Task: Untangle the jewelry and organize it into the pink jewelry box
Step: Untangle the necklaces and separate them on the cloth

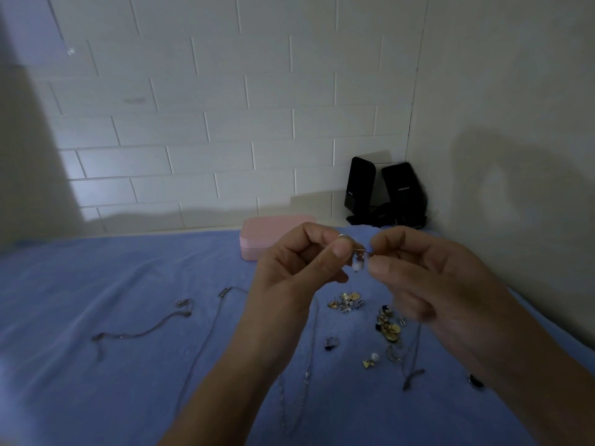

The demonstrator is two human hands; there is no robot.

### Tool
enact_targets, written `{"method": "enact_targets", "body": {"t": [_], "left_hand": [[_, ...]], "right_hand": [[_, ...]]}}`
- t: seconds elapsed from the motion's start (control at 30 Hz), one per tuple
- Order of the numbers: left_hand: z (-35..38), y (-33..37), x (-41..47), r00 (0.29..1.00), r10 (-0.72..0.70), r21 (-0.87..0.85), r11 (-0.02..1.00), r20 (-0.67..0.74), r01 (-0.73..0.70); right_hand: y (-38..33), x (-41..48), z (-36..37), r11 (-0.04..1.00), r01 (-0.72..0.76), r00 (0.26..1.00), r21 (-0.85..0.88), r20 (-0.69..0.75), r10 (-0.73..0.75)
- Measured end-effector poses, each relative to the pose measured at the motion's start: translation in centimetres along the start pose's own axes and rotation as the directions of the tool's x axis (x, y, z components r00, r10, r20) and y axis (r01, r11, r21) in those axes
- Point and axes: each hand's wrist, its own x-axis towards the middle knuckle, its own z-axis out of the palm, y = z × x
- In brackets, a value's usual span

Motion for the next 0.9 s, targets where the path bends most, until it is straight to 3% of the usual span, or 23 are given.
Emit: {"method": "enact_targets", "body": {"t": [0.1,0.23,0.33,0.4,0.6,0.9], "left_hand": [[0.1,-0.1,0.0,1.000,-0.003,0.004,1.000,0.002,0.003],[0.1,0.0,0.0,1.000,0.014,0.010,1.000,0.001,-0.014],[0.0,-0.1,0.0,0.999,0.017,0.005,1.000,-0.031,-0.017],[0.1,-0.2,0.1,0.999,0.008,0.002,1.000,-0.048,-0.007],[0.3,-0.3,0.1,0.999,0.001,0.024,1.000,-0.048,0.000],[0.7,-0.3,0.1,1.000,-0.007,0.037,0.999,-0.021,0.007]], "right_hand": [[-0.4,-0.1,0.2,0.978,0.085,0.990,-0.191,-0.092,-0.104],[-0.4,-0.5,0.6,0.924,0.245,0.950,-0.293,-0.117,-0.289],[0.7,-0.4,0.5,0.694,0.366,0.865,-0.620,-0.048,-0.499],[1.4,-0.2,0.4,0.569,0.381,0.817,-0.729,-0.023,-0.576],[1.2,-0.6,0.7,0.509,0.368,0.727,-0.778,-0.100,-0.680],[1.5,-0.3,1.0,0.508,0.363,0.757,-0.781,-0.070,-0.649]]}}
